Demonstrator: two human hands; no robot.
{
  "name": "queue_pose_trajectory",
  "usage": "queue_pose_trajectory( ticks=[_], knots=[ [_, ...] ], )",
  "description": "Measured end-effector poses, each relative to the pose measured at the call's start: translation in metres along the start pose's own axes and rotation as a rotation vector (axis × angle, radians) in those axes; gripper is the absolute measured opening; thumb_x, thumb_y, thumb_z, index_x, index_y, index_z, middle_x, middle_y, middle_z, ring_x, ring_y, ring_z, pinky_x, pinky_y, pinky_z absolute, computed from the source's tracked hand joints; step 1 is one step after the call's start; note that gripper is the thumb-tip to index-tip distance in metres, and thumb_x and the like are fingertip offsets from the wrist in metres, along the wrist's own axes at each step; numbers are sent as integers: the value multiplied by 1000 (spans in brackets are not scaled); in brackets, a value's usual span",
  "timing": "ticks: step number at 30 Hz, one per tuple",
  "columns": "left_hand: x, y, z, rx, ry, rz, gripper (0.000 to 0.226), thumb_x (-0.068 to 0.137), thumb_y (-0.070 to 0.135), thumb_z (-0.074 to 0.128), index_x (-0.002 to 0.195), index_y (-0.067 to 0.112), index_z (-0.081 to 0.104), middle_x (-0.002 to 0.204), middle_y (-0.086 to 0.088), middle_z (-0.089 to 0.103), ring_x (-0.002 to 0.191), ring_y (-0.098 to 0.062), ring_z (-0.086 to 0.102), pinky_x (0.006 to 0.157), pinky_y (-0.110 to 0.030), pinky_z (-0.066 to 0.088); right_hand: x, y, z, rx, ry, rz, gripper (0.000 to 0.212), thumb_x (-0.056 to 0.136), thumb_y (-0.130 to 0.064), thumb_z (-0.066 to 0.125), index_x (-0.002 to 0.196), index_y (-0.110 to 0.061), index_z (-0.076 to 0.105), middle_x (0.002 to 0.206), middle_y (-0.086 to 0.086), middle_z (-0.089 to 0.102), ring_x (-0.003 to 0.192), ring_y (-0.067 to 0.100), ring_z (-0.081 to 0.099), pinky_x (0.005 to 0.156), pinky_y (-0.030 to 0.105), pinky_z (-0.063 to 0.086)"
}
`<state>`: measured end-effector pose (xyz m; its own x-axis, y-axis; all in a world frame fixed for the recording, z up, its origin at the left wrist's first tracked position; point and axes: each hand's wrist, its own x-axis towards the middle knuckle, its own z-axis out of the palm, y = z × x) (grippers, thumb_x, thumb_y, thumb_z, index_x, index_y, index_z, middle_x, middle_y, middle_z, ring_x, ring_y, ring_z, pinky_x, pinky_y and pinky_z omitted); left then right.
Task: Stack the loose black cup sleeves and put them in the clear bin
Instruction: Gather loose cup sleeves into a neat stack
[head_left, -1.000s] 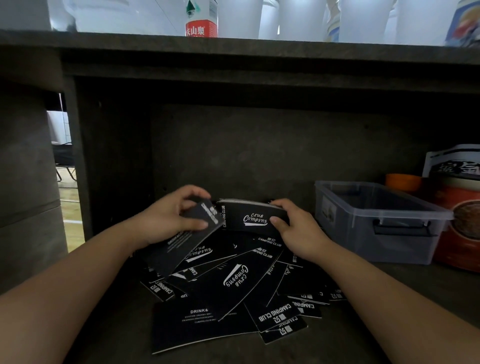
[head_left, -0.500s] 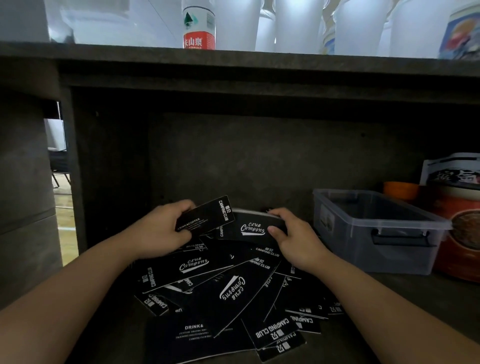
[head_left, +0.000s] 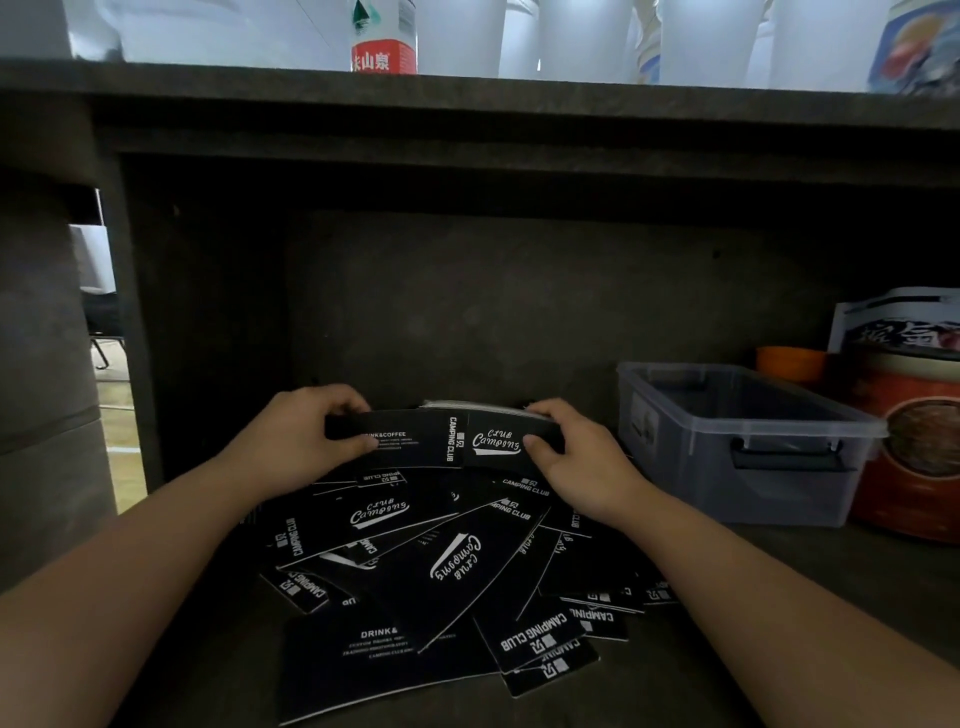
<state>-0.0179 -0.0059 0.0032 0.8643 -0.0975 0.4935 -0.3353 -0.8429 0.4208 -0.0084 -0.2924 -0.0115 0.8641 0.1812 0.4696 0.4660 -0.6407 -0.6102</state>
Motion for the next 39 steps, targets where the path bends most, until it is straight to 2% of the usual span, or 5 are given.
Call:
queue_pose_trajectory(
  ticks=[8,16,22,29,39],
  knots=[
    [2,11,27,-53,2,-34,80,83,30,75,147,31,27,133,-2,55,120,-14,53,97,-20,35,-2,-2,1,-5,-12,-14,49,77,-35,77,118,-28,51,104,-13,61,94,-1,57,76,11,43],
    [-3,38,56,-368,-114,156,111,86,32,71,143,55,-22,163,6,-11,150,-9,-2,122,-42,15,0,-4,4,0,11,-36,25,89,-25,66,111,-27,55,93,-13,61,79,-4,58,59,4,42],
    [3,17,26,-165,-57,7,99,80,63,64,154,36,4,162,9,-1,148,-19,17,120,-40,22,3,-1,3,24,-37,12,28,95,-11,54,117,-27,53,106,-5,58,90,6,54,65,11,38],
    [-6,8,-17,102,-711,-91,135,25,86,72,141,55,11,150,10,14,140,-17,17,117,-41,25,2,1,2,37,-59,27,31,94,-9,55,120,-27,52,107,-4,59,92,10,57,69,17,41],
    [2,-5,-3,-22,-389,-32,71,37,81,73,95,42,56,110,16,54,103,0,47,84,-24,44,1,-1,2,7,-48,35,28,94,-10,55,117,-27,52,104,-5,58,89,7,54,64,10,38]
  ],
)
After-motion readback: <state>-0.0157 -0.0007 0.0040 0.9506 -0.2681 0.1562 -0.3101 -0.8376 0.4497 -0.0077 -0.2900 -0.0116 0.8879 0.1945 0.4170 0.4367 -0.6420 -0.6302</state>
